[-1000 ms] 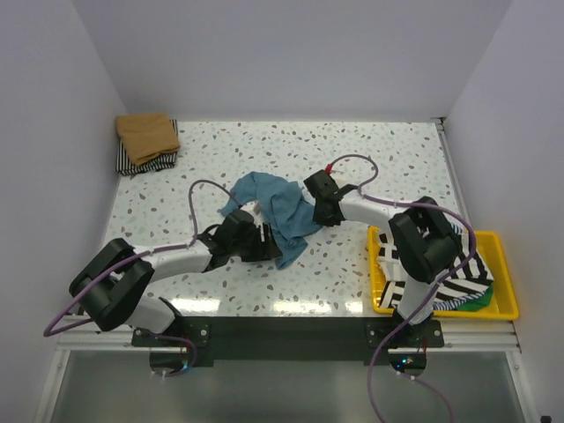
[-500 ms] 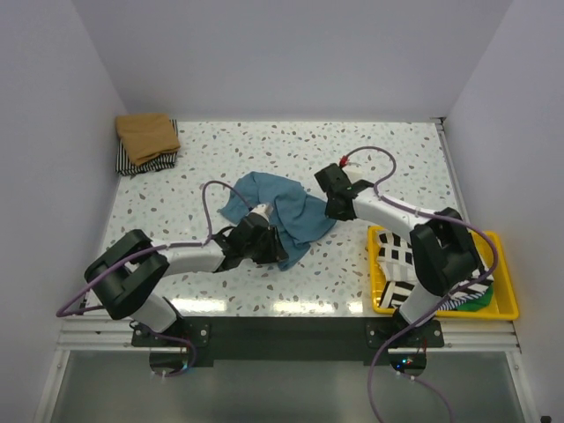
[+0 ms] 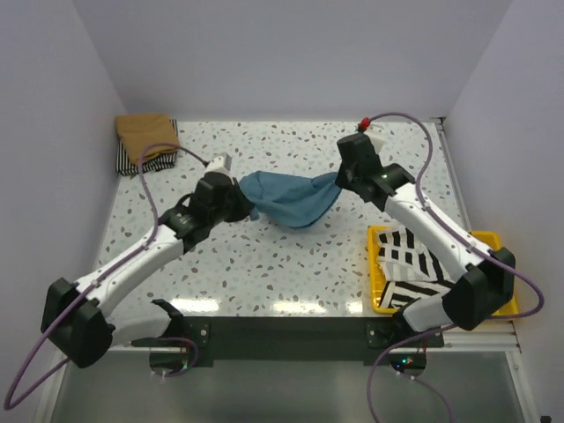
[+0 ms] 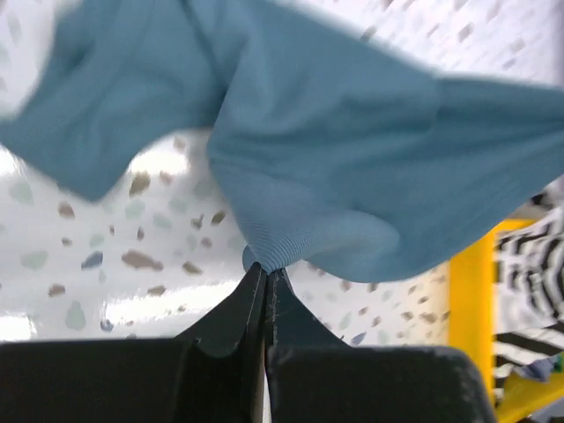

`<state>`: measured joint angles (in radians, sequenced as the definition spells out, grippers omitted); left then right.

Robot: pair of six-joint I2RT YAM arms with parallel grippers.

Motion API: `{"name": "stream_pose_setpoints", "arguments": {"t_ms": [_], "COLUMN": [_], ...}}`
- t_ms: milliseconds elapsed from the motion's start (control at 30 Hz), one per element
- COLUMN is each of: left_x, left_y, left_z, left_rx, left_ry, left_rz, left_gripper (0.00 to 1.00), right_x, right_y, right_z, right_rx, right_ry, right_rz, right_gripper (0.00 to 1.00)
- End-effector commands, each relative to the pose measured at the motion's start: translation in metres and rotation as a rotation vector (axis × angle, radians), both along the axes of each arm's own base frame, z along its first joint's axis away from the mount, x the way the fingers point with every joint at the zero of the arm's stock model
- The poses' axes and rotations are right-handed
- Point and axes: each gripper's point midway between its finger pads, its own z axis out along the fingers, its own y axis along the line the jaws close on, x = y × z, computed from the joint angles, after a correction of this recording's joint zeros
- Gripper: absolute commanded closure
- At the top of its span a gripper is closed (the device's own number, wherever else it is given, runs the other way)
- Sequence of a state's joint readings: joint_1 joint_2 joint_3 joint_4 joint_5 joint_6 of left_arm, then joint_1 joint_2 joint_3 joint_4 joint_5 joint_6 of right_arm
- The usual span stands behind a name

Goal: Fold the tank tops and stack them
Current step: Flatten the tank top out

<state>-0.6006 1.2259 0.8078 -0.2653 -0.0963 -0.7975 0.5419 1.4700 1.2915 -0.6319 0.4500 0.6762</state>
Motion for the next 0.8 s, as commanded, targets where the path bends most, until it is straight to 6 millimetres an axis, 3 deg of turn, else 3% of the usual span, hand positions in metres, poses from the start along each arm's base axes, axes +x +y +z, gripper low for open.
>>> {"name": "stream_pose_setpoints", "arguments": {"t_ms": [0, 33, 100, 167, 200, 400, 467, 500, 600, 667, 700, 767], "left_x": [0.014, 0.014, 0.011, 0.004, -0.001, -0.012, -0.007, -0.007, 0.009, 0.031, 0.047, 0.076], "left_y": [0.026, 0.031, 0.045, 0.056, 0.06, 0.083, 0.087, 0.09, 0.091, 0.081, 0.091, 0.074], "left_z": [0.109, 0.14, 0.18, 0.227, 0.253, 0.336, 0.348, 0.364, 0.376, 0.367, 0.368, 0.354], "left_rx": [0.036, 0.026, 0.019, -0.011, -0.039, -0.085, -0.064, -0.078, -0.053, -0.04, -0.042, -0.093], "left_ry": [-0.244, -0.289, -0.373, -0.457, -0.501, -0.662, -0.684, -0.717, -0.75, -0.737, -0.743, -0.703], "left_rz": [0.06, 0.077, 0.119, 0.148, 0.156, 0.219, 0.251, 0.266, 0.309, 0.282, 0.305, 0.205], "left_gripper": [1.0, 1.0, 1.0, 1.0, 1.0, 1.0, 1.0, 1.0, 1.0, 1.0, 1.0, 1.0], "right_x": [-0.001, -0.003, -0.011, -0.019, -0.027, -0.051, -0.052, -0.049, -0.029, -0.006, 0.005, 0.034], "right_y": [-0.002, -0.001, 0.0, -0.002, -0.004, -0.012, -0.011, -0.011, -0.004, 0.012, 0.017, 0.04], "right_z": [0.102, 0.117, 0.162, 0.191, 0.219, 0.306, 0.322, 0.324, 0.321, 0.31, 0.303, 0.287], "right_rx": [0.103, 0.116, 0.172, 0.196, 0.229, 0.313, 0.326, 0.315, 0.28, 0.269, 0.264, 0.269], "right_ry": [-0.214, -0.244, -0.327, -0.381, -0.44, -0.629, -0.66, -0.665, -0.649, -0.62, -0.604, -0.568], "right_rz": [0.034, 0.05, 0.083, 0.106, 0.12, 0.167, 0.179, 0.179, 0.168, 0.185, 0.19, 0.228], "right_gripper": [1.0, 1.0, 1.0, 1.0, 1.0, 1.0, 1.0, 1.0, 1.0, 1.0, 1.0, 1.0]}}
